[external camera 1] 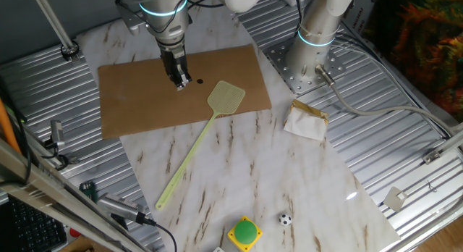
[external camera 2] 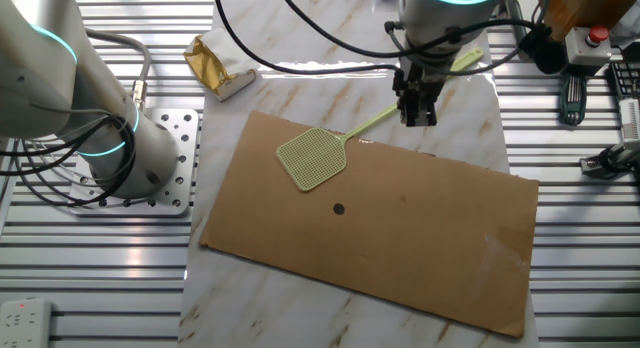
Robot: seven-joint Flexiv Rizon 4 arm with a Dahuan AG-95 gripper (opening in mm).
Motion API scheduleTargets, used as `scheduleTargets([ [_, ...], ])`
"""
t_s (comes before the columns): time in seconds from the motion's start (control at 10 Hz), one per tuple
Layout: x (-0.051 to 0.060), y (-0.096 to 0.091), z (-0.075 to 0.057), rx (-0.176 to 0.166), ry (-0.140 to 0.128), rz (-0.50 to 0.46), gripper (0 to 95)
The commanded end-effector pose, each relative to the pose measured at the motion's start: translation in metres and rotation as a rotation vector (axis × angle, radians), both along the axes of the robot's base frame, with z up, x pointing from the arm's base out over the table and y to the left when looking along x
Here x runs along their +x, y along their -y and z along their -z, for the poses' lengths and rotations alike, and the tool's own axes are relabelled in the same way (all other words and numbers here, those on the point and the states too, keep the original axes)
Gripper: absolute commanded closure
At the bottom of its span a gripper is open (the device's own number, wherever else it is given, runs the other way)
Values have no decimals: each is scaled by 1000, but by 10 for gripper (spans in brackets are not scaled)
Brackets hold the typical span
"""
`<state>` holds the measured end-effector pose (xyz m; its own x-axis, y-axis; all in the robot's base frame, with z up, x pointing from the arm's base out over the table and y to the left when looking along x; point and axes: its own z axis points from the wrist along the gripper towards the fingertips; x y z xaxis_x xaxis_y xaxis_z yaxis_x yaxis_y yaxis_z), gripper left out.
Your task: Swat with a flyswatter
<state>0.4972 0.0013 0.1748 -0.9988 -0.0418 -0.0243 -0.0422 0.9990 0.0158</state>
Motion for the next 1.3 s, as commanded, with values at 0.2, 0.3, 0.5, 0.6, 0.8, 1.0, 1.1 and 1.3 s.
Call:
scheduleTargets([
  [0.2,0,0,0,2,-5,-3,950],
  [0.3,1,0,0,11,4,-53,950],
  [0.5,15,-23,-1,58,24,-126,950],
  [0.6,24,-43,-3,57,24,-171,950],
  [0.8,36,-80,-4,42,22,-277,950],
  [1.0,38,-127,9,29,33,-512,950],
  [1.1,36,-140,16,3,32,-613,950],
  [1.3,34,-153,30,-34,-5,-708,950],
])
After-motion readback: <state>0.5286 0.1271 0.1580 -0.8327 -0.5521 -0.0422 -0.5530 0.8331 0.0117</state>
